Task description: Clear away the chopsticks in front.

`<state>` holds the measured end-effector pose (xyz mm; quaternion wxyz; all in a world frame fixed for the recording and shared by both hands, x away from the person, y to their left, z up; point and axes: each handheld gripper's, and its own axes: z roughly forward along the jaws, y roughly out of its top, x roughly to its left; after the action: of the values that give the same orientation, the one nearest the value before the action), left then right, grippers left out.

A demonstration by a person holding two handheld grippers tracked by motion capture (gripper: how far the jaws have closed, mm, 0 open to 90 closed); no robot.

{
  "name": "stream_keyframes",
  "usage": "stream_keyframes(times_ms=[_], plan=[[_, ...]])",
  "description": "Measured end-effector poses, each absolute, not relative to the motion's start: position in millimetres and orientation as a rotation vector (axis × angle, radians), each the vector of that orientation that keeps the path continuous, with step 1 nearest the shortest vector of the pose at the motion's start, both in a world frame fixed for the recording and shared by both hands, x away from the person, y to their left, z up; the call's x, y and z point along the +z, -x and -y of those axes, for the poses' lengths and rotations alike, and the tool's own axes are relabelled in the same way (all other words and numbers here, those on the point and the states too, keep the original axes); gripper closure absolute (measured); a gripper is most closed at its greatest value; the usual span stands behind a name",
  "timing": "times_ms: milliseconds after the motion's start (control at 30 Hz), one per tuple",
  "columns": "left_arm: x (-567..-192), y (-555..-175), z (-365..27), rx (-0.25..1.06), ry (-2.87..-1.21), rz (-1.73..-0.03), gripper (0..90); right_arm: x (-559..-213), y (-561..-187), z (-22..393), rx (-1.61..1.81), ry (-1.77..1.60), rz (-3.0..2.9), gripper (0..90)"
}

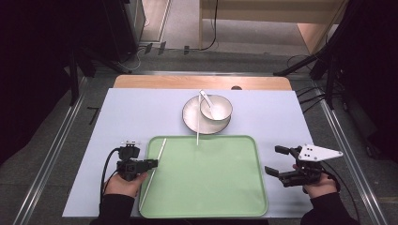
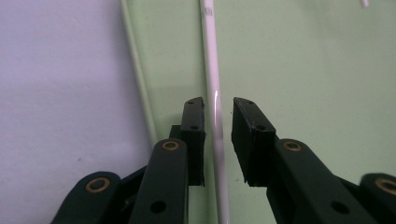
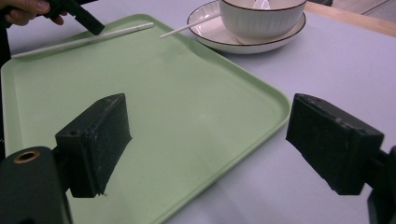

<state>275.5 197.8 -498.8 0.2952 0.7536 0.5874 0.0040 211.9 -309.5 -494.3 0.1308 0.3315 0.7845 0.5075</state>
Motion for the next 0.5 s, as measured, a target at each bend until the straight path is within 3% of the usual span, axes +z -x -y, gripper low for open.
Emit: stream_keyframes(times_ms=[267,500], plan=[[-501,-278,-193,-0.001,-2.017,-1.55,74.9,-494,-212,310,1.473,-0.962,-2.279,14.0],[-491,-286,-197,0.015,-1.983,-1.506,64.2,-495,-210,311,1.465,-0.968,-2.278,14.0]])
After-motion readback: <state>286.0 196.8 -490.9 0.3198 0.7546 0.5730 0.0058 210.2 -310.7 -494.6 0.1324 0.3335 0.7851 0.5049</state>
